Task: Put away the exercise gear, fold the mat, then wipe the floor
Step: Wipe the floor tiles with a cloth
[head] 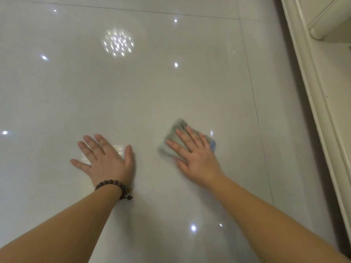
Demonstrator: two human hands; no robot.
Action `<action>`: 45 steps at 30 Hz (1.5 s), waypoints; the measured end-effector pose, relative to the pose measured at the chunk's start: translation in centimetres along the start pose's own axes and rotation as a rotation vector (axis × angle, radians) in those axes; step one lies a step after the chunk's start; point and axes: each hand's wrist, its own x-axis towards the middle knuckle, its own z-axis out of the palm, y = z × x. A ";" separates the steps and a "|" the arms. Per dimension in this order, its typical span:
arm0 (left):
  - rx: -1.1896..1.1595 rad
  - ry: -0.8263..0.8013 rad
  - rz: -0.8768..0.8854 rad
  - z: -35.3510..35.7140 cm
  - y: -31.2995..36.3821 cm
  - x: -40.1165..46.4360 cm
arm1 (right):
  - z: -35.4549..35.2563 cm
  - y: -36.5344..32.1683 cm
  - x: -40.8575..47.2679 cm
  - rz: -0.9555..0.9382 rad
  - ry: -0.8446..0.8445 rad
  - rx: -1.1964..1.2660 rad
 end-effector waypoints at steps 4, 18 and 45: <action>0.007 -0.002 0.003 -0.1 0.0 0.0 | -2.0 10.4 -5.6 0.299 0.071 -0.099; -0.029 0.022 0.030 0.2 -0.3 -0.1 | 0.8 -4.5 -1.6 -0.054 0.014 0.021; -0.112 0.070 -0.243 -0.1 -17.3 -0.9 | 4.2 -17.9 5.1 -0.417 -0.080 0.049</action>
